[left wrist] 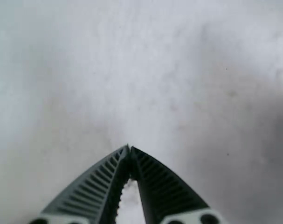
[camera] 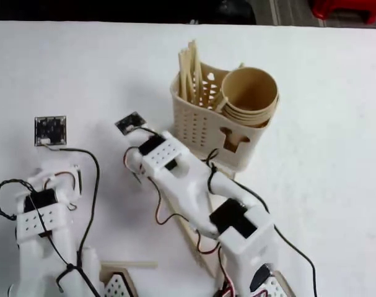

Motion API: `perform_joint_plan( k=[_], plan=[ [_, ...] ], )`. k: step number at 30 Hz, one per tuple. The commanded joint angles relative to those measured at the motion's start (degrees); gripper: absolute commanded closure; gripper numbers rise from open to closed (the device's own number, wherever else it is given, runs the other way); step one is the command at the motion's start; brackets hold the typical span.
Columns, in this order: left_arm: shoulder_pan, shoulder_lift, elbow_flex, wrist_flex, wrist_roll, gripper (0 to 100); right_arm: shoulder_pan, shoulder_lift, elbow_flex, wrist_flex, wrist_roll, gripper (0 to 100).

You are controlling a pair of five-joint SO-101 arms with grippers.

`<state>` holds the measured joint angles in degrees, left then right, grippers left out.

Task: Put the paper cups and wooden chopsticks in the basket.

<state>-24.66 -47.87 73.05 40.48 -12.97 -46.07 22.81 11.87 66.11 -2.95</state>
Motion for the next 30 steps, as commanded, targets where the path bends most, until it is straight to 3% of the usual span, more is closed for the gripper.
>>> perform_joint_plan(
  k=[1, 21, 30],
  plan=[
    [-0.6, -1.7, -0.3, -1.1, -0.7, 98, 0.2, -0.5, -1.1, 3.8, 2.1, 97.8],
    [-0.6, -1.7, -0.3, -1.2, -0.7, 98, 1.1, -27.7, -3.7, 9.7, 5.7, 97.9],
    [-0.6, -1.7, -0.3, -1.2, -0.7, 98, 6.3, -43.2, -16.9, 9.4, 5.7, 97.9]
  ],
)
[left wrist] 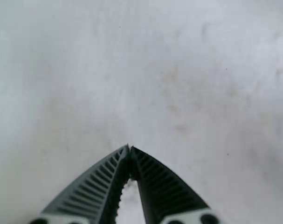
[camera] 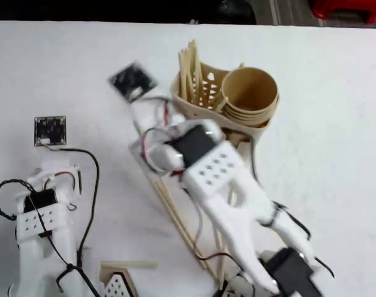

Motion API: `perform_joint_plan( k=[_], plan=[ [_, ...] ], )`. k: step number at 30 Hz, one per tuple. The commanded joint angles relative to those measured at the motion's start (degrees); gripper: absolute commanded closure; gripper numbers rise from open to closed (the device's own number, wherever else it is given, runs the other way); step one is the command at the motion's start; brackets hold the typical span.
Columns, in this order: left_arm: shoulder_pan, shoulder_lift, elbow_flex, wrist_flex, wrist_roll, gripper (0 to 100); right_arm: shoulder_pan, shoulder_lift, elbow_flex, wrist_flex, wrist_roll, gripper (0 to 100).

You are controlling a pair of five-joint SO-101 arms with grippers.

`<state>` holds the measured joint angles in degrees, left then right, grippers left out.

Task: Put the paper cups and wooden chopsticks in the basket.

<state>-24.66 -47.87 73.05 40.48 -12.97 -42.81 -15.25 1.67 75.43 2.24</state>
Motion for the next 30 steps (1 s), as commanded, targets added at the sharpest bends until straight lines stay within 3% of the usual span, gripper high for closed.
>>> perform_joint_plan(
  k=[1, 7, 14, 21, 30],
  plan=[
    [-0.6, -1.7, -0.3, -1.2, -0.7, 98, 4.2, -5.6, -9.0, 0.0, 0.5, 97.9],
    [-0.6, -1.7, -0.3, -1.2, -0.7, 98, 10.4, -5.8, -23.6, -1.1, 0.6, 97.9],
    [-0.6, -1.7, -0.3, -1.2, -0.7, 98, 16.0, -5.8, -32.4, -11.9, 0.6, 97.9],
    [-0.6, -1.7, -0.3, -1.2, -0.7, 98, 21.5, -5.7, -26.3, -20.2, 3.2, 97.9],
    [-0.6, -1.7, -0.3, -1.2, -0.7, 98, 22.2, -5.8, -7.5, -26.0, 5.1, 97.4]
  ],
)
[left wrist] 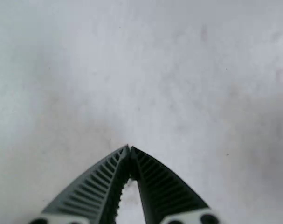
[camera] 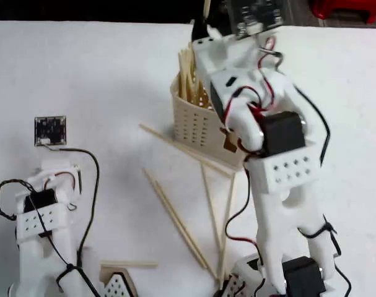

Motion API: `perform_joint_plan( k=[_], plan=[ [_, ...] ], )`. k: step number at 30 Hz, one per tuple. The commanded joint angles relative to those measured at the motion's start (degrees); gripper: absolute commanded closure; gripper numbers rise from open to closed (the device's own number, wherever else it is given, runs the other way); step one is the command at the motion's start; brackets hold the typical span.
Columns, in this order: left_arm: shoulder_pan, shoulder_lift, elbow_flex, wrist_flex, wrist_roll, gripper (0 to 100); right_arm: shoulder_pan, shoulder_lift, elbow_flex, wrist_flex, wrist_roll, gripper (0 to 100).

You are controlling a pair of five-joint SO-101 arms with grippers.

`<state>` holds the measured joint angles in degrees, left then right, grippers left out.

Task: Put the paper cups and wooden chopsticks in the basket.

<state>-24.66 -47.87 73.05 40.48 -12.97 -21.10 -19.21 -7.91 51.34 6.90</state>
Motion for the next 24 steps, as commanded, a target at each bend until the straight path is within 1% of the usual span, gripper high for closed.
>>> perform_joint_plan(
  k=[1, 3, 6, 8, 12, 16, 19, 21, 24],
  plan=[
    [-0.6, -1.7, -0.3, -1.2, -0.7, 98, 0.5, -1.8, 2.6, -1.9, 0.4, 97.3],
    [-0.6, -1.7, -0.3, -1.2, -0.7, 98, 0.6, -1.8, 2.9, -1.5, 0.4, 94.8],
    [-0.6, -1.7, -0.3, -1.2, -0.7, 98, 0.2, -2.7, 2.0, 1.5, 0.1, 86.0],
    [-0.6, -1.7, -0.3, -1.2, -0.7, 98, -0.2, -3.6, 0.1, 5.8, 0.0, 82.1],
    [-0.6, -1.7, -0.3, -1.2, -0.7, 98, -3.7, -5.0, -3.2, 16.1, 0.1, 83.4],
    [-0.6, -1.7, -0.2, -2.1, -0.7, 98, -9.4, -4.7, -3.3, 28.2, 0.4, 83.6],
    [-0.6, -1.7, -0.2, -2.1, -0.7, 98, -14.5, -3.7, -0.5, 36.4, 0.4, 83.4],
    [-0.6, -1.7, -0.2, -2.1, -0.7, 98, -18.5, -2.9, 3.5, 39.1, 0.4, 83.4],
    [-0.6, -1.7, -0.2, -2.2, -0.7, 98, -22.8, -1.1, 12.1, 38.4, 0.0, 83.3]
  ],
)
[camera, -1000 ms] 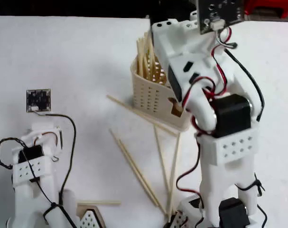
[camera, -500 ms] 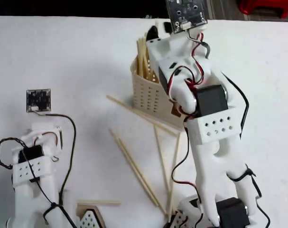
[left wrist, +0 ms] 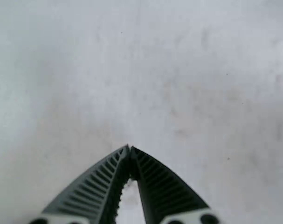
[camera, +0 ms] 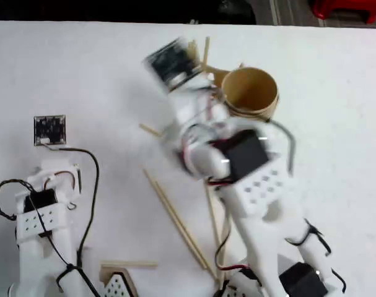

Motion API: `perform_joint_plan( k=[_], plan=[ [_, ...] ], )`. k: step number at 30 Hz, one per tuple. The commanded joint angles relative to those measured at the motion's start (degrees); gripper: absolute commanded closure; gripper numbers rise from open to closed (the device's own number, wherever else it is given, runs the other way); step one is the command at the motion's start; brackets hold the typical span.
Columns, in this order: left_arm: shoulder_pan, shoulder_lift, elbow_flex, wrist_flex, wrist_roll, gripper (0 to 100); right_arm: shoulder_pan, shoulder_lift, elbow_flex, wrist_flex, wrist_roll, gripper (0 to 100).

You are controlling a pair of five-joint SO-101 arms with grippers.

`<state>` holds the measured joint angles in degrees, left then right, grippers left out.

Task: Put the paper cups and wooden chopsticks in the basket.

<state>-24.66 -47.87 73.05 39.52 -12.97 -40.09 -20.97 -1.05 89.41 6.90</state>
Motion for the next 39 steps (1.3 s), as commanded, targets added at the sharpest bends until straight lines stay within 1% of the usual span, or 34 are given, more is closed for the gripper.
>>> perform_joint_plan(
  k=[1, 6, 10, 13, 16, 21, 25, 29, 30, 34, 39],
  plan=[
    [-0.6, -1.7, -0.2, -1.2, -0.7, 98, -4.9, 1.3, 8.4, -1.0, 0.0, 83.3],
    [-0.6, -1.7, -0.2, -1.2, -0.7, 98, -5.8, 4.1, 22.8, -13.1, 0.0, 83.4],
    [-0.6, -1.7, -0.2, -1.2, -0.7, 98, -6.2, 7.8, 31.1, -23.3, 0.2, 83.5],
    [-0.6, -1.7, -0.2, -1.2, -0.7, 98, -7.8, 12.2, 33.8, -27.7, 0.0, 83.5],
    [-0.6, -1.7, -0.2, -1.2, -0.7, 98, -9.4, 17.5, 33.9, -29.7, -0.1, 83.5],
    [-0.6, -1.7, -0.2, -1.2, -0.7, 98, -9.5, 24.4, 33.9, -33.8, -0.1, 83.6],
    [-0.6, -1.6, -0.2, -1.3, -0.7, 98, -9.6, 27.7, 33.8, -34.2, 0.0, 84.8],
    [-0.6, -1.6, -0.2, -1.3, -0.7, 98, -9.6, 30.1, 33.5, -34.2, 0.5, 97.1],
    [-0.6, -1.6, -0.2, -1.3, -0.7, 98, -9.6, 30.8, 32.8, -33.7, 0.5, 98.7],
    [-0.6, -1.6, -0.2, -1.3, -0.7, 98, -9.6, 32.0, 30.7, -31.8, 0.5, 97.9],
    [-0.6, -1.5, -0.2, -1.3, -0.7, 98, -9.3, 32.0, 23.7, -24.2, 0.4, 97.8]
  ],
)
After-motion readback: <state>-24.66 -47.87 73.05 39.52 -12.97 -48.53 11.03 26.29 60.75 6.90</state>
